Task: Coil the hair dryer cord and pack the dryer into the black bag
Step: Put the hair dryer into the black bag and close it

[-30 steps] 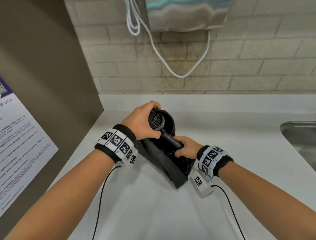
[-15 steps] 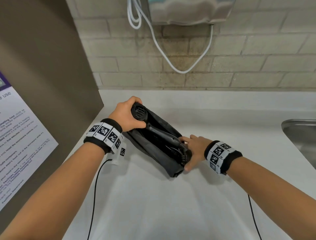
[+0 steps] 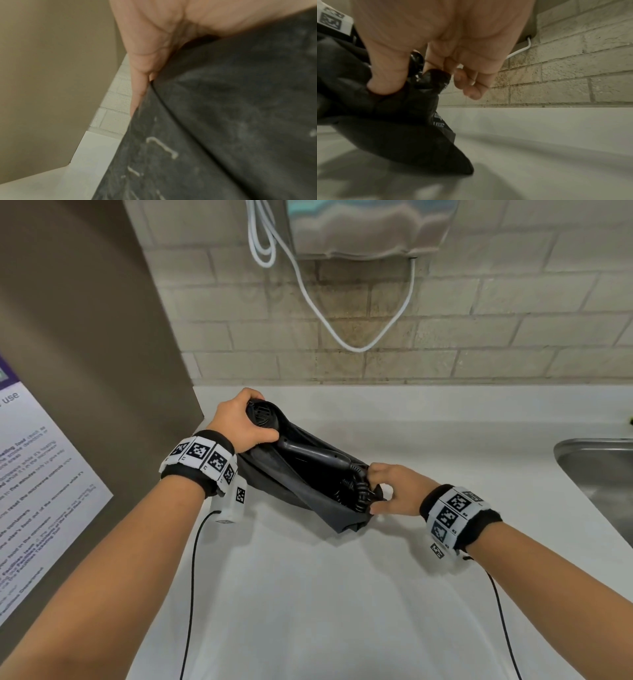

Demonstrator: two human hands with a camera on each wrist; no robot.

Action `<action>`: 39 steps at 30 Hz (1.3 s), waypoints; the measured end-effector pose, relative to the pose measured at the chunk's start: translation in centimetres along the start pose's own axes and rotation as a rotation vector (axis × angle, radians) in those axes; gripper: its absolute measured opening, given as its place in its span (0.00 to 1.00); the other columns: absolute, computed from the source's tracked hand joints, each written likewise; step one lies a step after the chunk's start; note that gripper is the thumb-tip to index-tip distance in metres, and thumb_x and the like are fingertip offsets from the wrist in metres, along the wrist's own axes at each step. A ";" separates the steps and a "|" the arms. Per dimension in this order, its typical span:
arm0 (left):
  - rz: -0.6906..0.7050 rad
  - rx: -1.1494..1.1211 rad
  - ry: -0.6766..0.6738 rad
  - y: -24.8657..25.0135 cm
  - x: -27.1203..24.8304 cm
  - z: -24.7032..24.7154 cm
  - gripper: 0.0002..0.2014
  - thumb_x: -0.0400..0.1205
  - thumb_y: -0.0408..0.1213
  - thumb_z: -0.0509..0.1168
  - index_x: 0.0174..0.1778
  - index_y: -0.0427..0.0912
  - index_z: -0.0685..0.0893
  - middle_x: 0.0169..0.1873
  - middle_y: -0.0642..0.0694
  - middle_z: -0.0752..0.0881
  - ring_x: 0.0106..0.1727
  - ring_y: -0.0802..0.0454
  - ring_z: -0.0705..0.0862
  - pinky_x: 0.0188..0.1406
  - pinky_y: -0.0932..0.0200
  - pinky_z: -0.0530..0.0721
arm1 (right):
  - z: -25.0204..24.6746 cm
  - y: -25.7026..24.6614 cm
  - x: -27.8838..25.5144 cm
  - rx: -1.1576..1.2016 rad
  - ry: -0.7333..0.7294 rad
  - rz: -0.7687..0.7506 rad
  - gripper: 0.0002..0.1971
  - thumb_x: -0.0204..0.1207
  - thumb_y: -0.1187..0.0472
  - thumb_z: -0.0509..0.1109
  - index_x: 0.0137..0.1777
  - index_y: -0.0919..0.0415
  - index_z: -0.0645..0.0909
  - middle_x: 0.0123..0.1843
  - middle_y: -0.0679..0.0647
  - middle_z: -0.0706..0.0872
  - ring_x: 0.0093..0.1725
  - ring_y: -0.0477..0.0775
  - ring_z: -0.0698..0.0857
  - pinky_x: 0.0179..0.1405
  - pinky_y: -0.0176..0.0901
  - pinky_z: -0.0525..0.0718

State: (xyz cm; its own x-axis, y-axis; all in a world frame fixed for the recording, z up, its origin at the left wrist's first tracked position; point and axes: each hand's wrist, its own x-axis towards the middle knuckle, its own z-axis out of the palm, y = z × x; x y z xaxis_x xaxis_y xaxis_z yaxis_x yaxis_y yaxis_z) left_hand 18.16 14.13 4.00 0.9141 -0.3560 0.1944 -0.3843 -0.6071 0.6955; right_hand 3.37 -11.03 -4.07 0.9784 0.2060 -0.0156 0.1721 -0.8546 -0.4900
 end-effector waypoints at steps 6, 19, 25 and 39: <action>-0.031 0.002 0.014 -0.1 0.8 -0.6 0.25 0.68 0.32 0.75 0.61 0.45 0.78 0.48 0.47 0.81 0.48 0.52 0.78 0.47 0.63 0.74 | -0.5 -0.4 0.9 0.117 0.119 -0.019 0.30 0.58 0.82 0.74 0.24 0.48 0.62 0.34 0.39 0.69 0.31 0.36 0.71 0.32 0.22 0.70; -0.019 -0.030 0.010 -0.5 1.3 -0.8 0.24 0.70 0.32 0.74 0.61 0.47 0.79 0.50 0.48 0.81 0.50 0.52 0.77 0.49 0.64 0.73 | -2.9 -1.2 0.1 0.211 0.243 0.015 0.27 0.61 0.84 0.64 0.22 0.49 0.64 0.32 0.46 0.71 0.30 0.39 0.74 0.33 0.29 0.69; 0.084 -0.062 -0.136 -1.3 1.2 -1.6 0.22 0.68 0.37 0.78 0.54 0.59 0.80 0.55 0.51 0.83 0.56 0.54 0.80 0.60 0.64 0.73 | -5.5 -1.0 1.2 0.332 0.436 0.224 0.13 0.66 0.82 0.62 0.41 0.64 0.72 0.41 0.60 0.76 0.41 0.57 0.76 0.43 0.47 0.76; 0.139 -0.217 0.236 -0.9 0.6 -1.4 0.10 0.79 0.38 0.69 0.32 0.42 0.84 0.18 0.58 0.81 0.24 0.61 0.77 0.26 0.73 0.73 | -7.7 -1.6 0.8 0.525 0.775 0.190 0.17 0.75 0.73 0.65 0.35 0.53 0.64 0.31 0.51 0.70 0.31 0.48 0.70 0.36 0.38 0.72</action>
State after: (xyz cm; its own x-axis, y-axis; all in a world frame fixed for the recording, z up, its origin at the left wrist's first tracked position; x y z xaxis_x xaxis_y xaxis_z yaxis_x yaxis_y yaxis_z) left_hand 19.17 15.41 4.45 0.8692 -0.2354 0.4348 -0.4942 -0.3898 0.7771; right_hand 4.75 -13.17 3.43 0.8207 -0.4480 0.3545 0.1140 -0.4796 -0.8701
